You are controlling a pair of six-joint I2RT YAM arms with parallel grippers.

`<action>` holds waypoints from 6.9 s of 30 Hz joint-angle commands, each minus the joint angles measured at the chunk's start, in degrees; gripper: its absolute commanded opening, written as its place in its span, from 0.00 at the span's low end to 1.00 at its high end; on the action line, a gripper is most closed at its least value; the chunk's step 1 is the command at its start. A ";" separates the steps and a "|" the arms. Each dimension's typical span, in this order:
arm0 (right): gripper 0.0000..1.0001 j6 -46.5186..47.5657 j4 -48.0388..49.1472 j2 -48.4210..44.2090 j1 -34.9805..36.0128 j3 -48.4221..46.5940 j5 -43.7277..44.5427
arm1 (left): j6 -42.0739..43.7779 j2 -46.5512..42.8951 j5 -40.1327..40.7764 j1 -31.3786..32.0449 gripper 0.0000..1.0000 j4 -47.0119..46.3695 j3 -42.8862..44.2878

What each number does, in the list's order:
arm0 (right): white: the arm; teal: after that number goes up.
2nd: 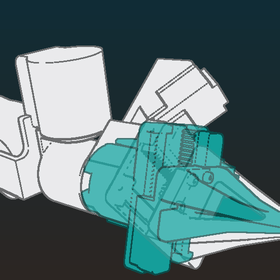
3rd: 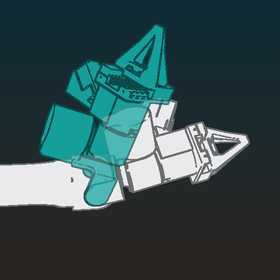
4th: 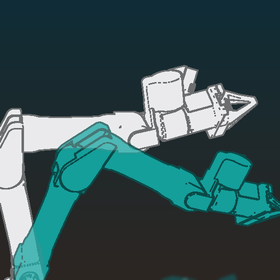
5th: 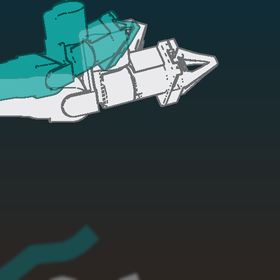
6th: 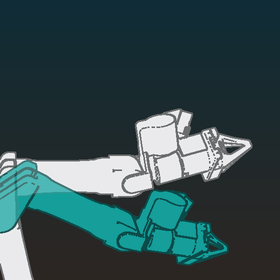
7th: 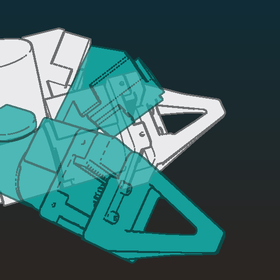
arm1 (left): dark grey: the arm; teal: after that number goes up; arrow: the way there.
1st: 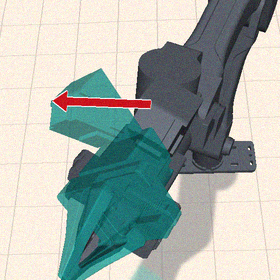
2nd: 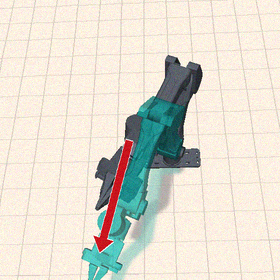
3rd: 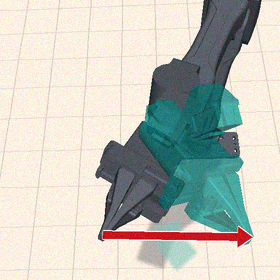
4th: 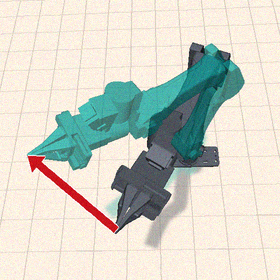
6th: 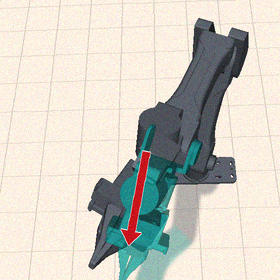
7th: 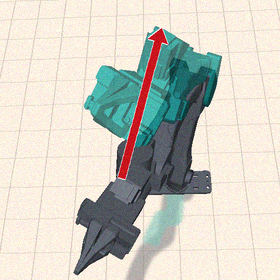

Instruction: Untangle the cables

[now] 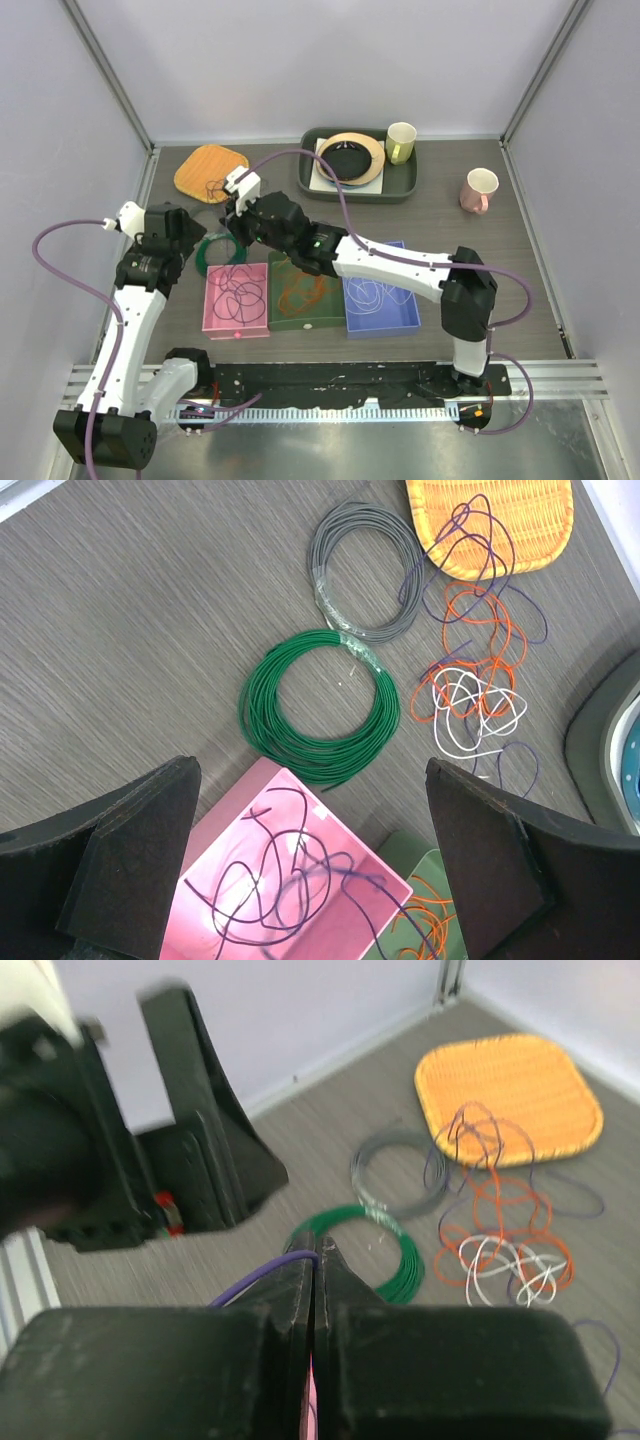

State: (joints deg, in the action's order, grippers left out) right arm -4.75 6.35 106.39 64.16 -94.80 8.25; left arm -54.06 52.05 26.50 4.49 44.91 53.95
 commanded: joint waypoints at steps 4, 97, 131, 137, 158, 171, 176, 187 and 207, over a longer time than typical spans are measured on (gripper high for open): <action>0.01 -3.68 3.85 2.50 0.17 4.10 0.45 | -0.96 -0.11 2.24 -0.27 1.00 -0.52 -0.25; 0.83 -2.37 -18.30 16.02 -24.70 -2.66 -16.34 | 18.29 46.20 -31.60 -0.27 1.00 -18.54 20.22; 0.01 4.23 -7.67 -18.84 -24.70 5.95 2.67 | 17.59 53.42 -32.65 -0.27 1.00 -15.73 26.38; 0.01 1.77 -6.61 -23.77 -24.61 0.51 -10.70 | 17.24 48.07 -31.95 -0.27 1.00 -15.99 24.62; 0.01 -3.59 -11.71 -17.53 -24.52 -18.12 4.23 | 45.55 29.68 -41.36 28.03 1.00 -43.31 11.87; 0.01 -7.73 -12.93 -12.61 -24.52 -28.06 8.53 | 31.21 48.05 -43.47 30.13 0.99 -61.32 19.00; 0.01 -6.15 -13.47 -11.47 -24.61 -29.65 11.95 | 30.60 48.93 -35.49 31.54 0.64 -63.01 18.64; 0.01 -0.35 -11.10 -14.28 -26.19 -19.73 19.25 | 34.90 42.36 -10.19 31.02 0.00 -50.72 26.62; 0.01 -6.66 2.79 -20.96 -28.92 8.66 -0.49 | 25.52 33.93 -13.05 18.98 0.00 -24.18 45.37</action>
State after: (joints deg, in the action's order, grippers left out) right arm -6.72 3.75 89.23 35.09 -87.99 17.39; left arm -22.85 91.33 14.41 23.22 10.85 101.27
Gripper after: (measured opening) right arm 0.034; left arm 0.023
